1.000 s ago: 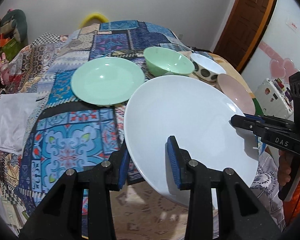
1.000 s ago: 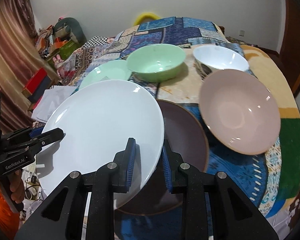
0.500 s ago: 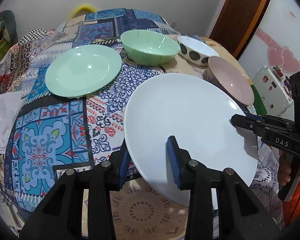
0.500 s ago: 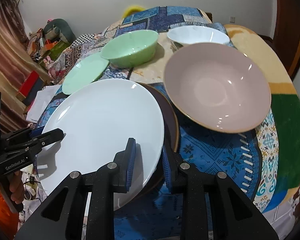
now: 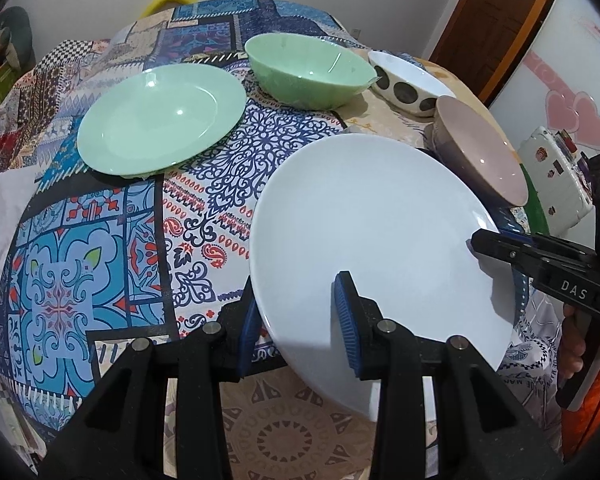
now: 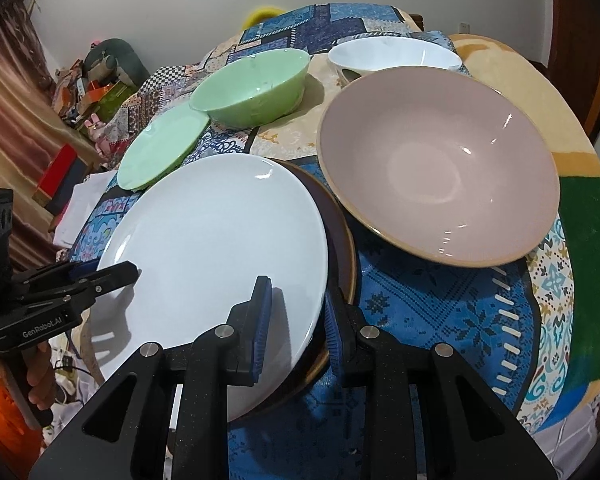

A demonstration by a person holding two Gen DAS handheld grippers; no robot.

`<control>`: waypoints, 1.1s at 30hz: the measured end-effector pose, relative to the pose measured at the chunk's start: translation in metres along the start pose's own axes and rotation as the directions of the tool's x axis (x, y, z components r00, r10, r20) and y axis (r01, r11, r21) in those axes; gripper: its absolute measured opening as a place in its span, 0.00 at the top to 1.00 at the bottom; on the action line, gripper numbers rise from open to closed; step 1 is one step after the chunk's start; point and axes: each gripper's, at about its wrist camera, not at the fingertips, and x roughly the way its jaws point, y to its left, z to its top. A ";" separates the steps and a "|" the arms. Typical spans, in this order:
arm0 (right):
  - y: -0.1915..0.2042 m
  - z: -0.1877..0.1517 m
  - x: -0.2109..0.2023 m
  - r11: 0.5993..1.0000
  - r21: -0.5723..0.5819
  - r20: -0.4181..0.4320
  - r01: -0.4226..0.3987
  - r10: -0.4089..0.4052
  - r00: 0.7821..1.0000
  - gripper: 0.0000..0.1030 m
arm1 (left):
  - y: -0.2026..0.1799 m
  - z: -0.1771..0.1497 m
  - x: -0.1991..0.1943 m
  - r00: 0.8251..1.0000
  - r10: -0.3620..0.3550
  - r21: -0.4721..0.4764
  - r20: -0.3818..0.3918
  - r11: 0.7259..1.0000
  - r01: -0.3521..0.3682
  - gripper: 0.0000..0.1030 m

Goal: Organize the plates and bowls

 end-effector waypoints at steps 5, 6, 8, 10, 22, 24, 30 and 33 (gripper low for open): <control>-0.001 0.003 0.000 1.000 -0.001 0.009 0.017 -0.017 1.000 0.78 | 0.002 0.001 0.006 1.000 0.001 -0.002 -0.010 1.000 -0.001 0.64; -0.001 0.004 0.000 1.000 0.001 0.010 0.017 -0.017 1.000 0.77 | 0.001 0.001 0.007 1.000 0.007 0.005 -0.009 1.000 -0.007 0.64; -0.002 0.005 -0.002 1.000 0.007 0.009 0.016 -0.016 1.000 0.77 | 0.000 0.003 0.009 1.000 0.015 0.011 -0.010 1.000 -0.015 0.64; -0.005 0.004 -0.003 1.000 0.011 0.009 0.012 -0.012 1.000 0.77 | -0.001 0.004 0.011 1.000 0.015 0.011 -0.014 1.000 -0.014 0.64; -0.002 0.007 -0.006 1.000 -0.015 -0.005 0.018 -0.018 1.000 0.75 | -0.004 0.003 0.013 1.000 0.024 0.025 -0.014 0.999 -0.024 0.65; -0.002 0.007 -0.006 1.000 -0.017 -0.002 0.020 -0.020 1.000 0.75 | -0.004 0.002 0.012 1.000 0.023 0.025 -0.010 0.999 -0.023 0.65; -0.007 0.010 -0.013 0.999 -0.011 0.007 0.031 -0.031 1.000 0.75 | -0.004 0.000 -0.003 0.999 0.038 0.039 0.029 0.998 -0.039 0.64; -0.003 0.011 -0.016 0.999 -0.022 0.017 0.045 -0.045 0.999 0.75 | 0.000 0.001 -0.012 0.997 0.046 0.031 0.056 0.998 -0.048 0.62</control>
